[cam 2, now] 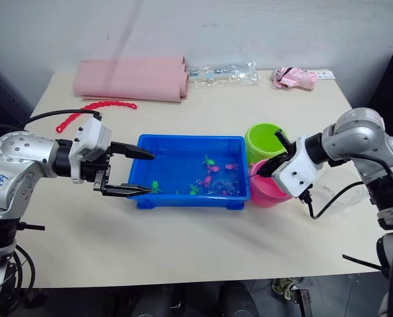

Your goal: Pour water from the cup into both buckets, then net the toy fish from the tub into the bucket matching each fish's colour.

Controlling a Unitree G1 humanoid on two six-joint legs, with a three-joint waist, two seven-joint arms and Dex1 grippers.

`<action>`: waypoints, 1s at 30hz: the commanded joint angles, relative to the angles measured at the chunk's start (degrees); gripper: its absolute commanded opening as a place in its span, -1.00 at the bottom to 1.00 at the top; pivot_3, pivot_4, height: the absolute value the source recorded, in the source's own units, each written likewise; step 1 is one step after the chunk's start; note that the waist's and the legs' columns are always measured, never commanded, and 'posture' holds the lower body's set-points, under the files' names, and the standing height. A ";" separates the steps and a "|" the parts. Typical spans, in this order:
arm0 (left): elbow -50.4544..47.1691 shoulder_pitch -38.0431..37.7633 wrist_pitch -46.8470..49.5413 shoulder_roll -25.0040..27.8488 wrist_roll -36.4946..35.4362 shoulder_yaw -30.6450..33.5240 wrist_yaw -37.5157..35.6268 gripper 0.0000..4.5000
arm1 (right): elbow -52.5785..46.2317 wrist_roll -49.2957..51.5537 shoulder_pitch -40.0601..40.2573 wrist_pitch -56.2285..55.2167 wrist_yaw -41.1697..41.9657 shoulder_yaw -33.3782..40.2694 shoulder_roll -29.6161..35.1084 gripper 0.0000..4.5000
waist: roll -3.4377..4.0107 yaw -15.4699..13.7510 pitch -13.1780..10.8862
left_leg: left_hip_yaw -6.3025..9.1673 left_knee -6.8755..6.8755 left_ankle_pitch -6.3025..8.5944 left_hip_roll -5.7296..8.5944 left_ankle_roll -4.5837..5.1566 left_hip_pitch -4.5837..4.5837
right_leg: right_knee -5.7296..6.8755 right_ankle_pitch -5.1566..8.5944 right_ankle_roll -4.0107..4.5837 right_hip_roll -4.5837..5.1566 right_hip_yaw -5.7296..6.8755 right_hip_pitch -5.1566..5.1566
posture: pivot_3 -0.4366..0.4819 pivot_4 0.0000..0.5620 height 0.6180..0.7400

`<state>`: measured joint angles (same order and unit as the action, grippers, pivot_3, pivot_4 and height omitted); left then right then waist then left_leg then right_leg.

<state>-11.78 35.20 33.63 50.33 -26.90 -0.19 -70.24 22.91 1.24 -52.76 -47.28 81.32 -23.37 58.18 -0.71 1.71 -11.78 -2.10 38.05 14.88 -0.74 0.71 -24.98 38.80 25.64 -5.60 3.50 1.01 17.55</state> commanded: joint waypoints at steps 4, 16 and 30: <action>-0.65 0.96 -1.11 -0.13 -0.71 0.48 -0.19 0.96 | -6.16 5.63 3.84 14.86 1.04 5.42 1.11 -1.00 | 0.00 -0.09 0.00 | 0.00 0.00 0.00 0.00 0.00 0.00 | 0.00 0.00 0.00 0.00 0.00 0.00 | -0.05 -0.47 1.00; 1.06 0.85 -2.98 -0.29 0.06 0.05 -0.38 0.96 | -12.16 15.67 11.45 47.66 2.05 12.84 -0.71 -1.00 | 0.00 -0.14 0.00 | 0.00 0.00 0.00 0.00 0.00 -0.05 | -0.04 0.00 0.00 0.00 0.00 -0.01 | -0.05 -0.47 1.00; 2.31 2.65 -1.15 -4.67 -2.00 -2.14 -1.44 0.96 | -30.39 26.55 26.39 72.54 -5.33 31.33 3.93 -1.00 | 0.01 -0.48 0.01 | 0.00 -0.01 0.01 0.02 0.01 -0.11 | -0.11 0.00 0.00 -0.01 0.00 -0.03 | -0.05 -0.47 1.00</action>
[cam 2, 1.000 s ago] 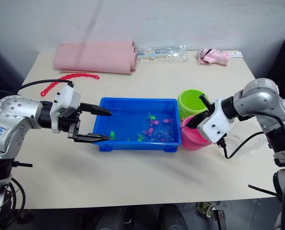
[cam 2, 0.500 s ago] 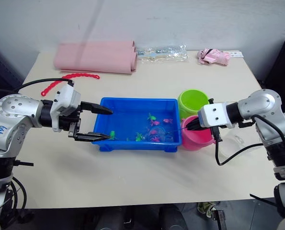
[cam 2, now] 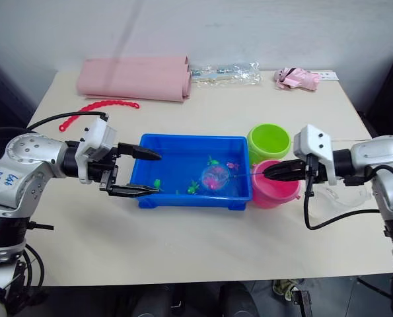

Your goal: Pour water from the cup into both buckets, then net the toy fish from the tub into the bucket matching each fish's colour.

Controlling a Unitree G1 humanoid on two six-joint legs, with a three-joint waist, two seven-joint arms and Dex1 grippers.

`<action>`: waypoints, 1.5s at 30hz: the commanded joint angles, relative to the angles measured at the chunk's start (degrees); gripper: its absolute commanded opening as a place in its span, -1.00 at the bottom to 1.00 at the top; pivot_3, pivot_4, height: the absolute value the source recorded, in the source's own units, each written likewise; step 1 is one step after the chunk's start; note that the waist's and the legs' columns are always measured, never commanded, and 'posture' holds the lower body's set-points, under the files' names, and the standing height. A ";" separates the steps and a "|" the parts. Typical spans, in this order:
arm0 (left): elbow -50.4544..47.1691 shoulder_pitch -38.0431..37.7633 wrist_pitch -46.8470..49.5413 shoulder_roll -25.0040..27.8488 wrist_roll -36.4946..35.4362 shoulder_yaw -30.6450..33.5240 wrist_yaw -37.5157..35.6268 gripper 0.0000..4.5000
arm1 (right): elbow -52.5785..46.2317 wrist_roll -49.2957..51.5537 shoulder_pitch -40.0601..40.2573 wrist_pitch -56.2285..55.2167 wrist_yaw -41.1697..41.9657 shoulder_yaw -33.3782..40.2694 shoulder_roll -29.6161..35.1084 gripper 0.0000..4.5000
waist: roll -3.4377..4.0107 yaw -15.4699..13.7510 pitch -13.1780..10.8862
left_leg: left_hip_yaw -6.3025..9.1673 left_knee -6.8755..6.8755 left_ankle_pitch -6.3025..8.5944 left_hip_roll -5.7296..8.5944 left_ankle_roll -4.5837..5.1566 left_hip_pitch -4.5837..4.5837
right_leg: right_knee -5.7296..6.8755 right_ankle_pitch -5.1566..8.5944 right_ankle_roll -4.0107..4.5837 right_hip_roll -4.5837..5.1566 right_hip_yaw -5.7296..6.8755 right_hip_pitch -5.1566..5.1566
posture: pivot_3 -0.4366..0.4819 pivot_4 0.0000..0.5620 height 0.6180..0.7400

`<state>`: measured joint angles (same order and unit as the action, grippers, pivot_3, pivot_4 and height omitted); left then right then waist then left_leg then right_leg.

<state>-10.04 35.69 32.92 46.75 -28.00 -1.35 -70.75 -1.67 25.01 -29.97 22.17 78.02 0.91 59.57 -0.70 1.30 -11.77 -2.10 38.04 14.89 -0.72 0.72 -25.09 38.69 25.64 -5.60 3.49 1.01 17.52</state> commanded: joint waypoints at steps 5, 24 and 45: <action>5.12 5.80 -3.11 -3.97 0.94 -3.69 -2.69 0.96 | -11.66 4.86 12.15 7.53 -4.42 17.54 5.15 -1.00 | 0.00 -1.25 0.00 | -0.04 0.01 0.01 0.02 0.02 0.00 | -0.06 0.00 0.00 -0.02 -0.01 -0.04 | -0.05 -0.47 1.00; 21.14 15.11 -13.53 -14.37 5.94 -8.87 -8.69 0.96 | -13.57 -18.84 37.29 -38.50 -5.27 45.46 4.69 -1.00 | 0.05 -1.26 0.04 | -0.14 0.01 0.03 0.05 0.05 0.01 | -0.10 0.00 -0.01 -0.14 -0.09 -0.08 | -0.05 -0.47 1.00; 23.20 16.58 -14.51 -13.57 7.42 -7.64 -9.52 0.96 | 3.78 -39.97 33.20 -91.03 -26.66 45.76 10.80 -1.00 | 0.08 -0.94 0.05 | -0.15 0.04 0.01 0.03 0.06 0.07 | -0.05 0.00 -0.01 -0.10 -0.09 -0.10 | -0.05 -0.47 1.00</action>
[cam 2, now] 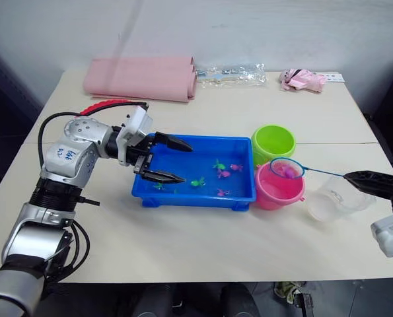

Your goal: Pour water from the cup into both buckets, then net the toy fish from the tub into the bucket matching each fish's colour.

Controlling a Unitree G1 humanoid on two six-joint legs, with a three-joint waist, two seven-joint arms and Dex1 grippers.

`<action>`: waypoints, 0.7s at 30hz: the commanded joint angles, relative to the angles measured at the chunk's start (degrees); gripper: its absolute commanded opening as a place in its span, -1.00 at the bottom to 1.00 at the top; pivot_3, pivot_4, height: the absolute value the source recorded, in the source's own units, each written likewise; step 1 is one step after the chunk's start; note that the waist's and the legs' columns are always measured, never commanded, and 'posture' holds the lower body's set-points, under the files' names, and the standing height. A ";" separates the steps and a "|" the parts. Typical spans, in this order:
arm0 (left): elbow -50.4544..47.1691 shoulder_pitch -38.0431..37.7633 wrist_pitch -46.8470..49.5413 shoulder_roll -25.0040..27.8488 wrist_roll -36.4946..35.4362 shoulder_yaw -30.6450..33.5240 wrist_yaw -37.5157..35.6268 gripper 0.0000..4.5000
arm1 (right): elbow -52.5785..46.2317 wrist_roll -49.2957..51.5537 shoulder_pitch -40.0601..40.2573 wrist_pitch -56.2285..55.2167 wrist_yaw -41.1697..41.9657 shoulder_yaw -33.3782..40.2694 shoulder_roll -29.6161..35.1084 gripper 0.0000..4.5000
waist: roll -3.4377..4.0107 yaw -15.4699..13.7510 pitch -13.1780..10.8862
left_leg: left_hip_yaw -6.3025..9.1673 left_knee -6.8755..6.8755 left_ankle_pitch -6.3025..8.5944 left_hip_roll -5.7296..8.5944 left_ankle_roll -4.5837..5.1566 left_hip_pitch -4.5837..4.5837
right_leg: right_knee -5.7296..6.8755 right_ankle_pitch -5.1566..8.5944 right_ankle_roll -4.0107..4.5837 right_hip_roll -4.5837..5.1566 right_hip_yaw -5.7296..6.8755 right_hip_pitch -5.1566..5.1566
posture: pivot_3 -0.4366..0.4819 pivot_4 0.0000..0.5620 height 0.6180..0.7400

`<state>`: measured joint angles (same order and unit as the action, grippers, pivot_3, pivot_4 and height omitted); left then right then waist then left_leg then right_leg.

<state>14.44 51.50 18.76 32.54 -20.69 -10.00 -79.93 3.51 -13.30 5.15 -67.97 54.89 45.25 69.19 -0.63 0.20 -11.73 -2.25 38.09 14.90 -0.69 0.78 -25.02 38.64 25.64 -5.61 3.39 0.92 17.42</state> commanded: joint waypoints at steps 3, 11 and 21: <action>-1.64 0.65 -0.19 0.60 0.16 0.99 -0.31 0.96 | -2.41 -2.91 -1.27 -1.23 -5.19 0.46 0.96 -1.00 | 0.01 0.15 0.01 | 0.00 -0.02 -0.02 -0.02 -0.03 0.05 | 0.03 0.00 0.00 -0.02 -0.03 0.01 | -0.05 -0.47 1.00; -1.83 0.58 -0.50 0.88 0.62 1.00 -0.49 0.96 | -2.80 -3.67 -0.84 0.77 -8.88 -0.39 2.87 -1.00 | 0.01 -0.01 0.01 | 0.00 -0.02 -0.02 -0.01 -0.03 0.02 | 0.02 0.00 0.00 0.00 -0.02 0.00 | -0.05 -0.47 1.00; -1.88 -2.78 -2.33 4.05 3.29 0.21 -1.02 0.96 | -7.55 23.42 0.10 27.53 -3.83 -11.60 9.69 -1.00 | 0.02 0.59 0.01 | -0.02 -0.04 -0.02 -0.04 -0.02 0.05 | 0.05 0.00 0.00 -0.04 -0.03 -0.01 | -0.05 -0.47 1.00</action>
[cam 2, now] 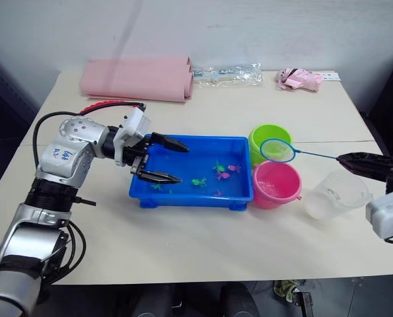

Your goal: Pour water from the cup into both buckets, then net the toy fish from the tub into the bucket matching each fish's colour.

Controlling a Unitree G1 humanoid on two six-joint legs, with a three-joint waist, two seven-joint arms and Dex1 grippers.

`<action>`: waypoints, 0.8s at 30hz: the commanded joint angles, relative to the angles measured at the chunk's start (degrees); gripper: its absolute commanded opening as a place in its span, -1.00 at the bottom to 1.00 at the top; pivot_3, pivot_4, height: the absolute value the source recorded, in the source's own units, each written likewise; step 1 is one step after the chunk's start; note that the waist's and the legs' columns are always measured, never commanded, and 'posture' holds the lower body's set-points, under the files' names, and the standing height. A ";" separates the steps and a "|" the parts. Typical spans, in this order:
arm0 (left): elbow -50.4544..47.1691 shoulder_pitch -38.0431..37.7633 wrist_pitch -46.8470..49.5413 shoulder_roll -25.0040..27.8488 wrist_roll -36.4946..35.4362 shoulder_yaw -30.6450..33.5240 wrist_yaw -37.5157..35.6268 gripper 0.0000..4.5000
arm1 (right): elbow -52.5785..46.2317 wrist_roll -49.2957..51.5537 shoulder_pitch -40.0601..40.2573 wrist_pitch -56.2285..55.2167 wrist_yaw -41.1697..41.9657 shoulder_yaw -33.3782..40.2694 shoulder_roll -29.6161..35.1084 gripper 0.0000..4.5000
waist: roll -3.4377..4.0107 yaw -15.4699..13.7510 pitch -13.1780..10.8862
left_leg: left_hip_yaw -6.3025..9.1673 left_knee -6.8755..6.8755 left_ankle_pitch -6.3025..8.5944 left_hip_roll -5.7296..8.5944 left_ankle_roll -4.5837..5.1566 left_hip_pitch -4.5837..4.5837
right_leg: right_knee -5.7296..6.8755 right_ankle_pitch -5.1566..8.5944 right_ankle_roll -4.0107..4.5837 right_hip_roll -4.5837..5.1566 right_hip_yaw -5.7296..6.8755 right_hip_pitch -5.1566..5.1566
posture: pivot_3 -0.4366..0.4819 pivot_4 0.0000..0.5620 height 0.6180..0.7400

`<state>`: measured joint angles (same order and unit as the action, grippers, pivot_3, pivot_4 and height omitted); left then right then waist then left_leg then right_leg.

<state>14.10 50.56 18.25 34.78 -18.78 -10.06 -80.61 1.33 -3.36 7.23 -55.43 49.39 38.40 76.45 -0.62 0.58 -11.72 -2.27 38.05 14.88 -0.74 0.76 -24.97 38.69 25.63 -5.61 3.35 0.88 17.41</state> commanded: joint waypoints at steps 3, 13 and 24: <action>-1.96 -3.51 -2.29 2.71 2.30 0.64 0.64 0.96 | -9.56 18.60 -9.02 28.94 0.45 -12.93 3.35 -1.00 | 0.04 0.60 0.02 | 0.00 0.03 0.00 -0.03 -0.01 -0.01 | 0.06 0.00 0.00 -0.02 0.00 0.01 | -0.05 -0.47 1.00; -8.82 -8.23 1.18 5.27 1.38 3.23 4.27 0.96 | -3.97 3.83 -40.61 43.97 2.12 -40.71 -9.26 -1.00 | 0.04 0.92 0.02 | 0.09 0.08 0.00 0.00 0.00 -0.08 | 0.06 0.00 0.00 0.07 0.02 0.12 | -0.05 -0.47 1.00; -14.76 -10.98 5.47 7.47 -0.19 5.52 6.80 0.96 | 10.47 -14.61 -49.81 21.11 -0.85 -50.60 -15.87 -1.00 | 0.05 1.12 0.02 | 0.11 0.07 -0.01 0.01 -0.01 -0.09 | 0.15 0.00 0.00 0.10 0.03 0.19 | -0.05 -0.47 1.00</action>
<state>1.90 39.58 23.33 41.39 -17.68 -6.57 -74.30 10.87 -15.80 -40.69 -30.13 49.90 -12.92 60.07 -0.57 1.70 -11.70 -2.16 38.12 14.87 -0.73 0.75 -25.05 38.86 25.63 -5.60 3.44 0.92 17.61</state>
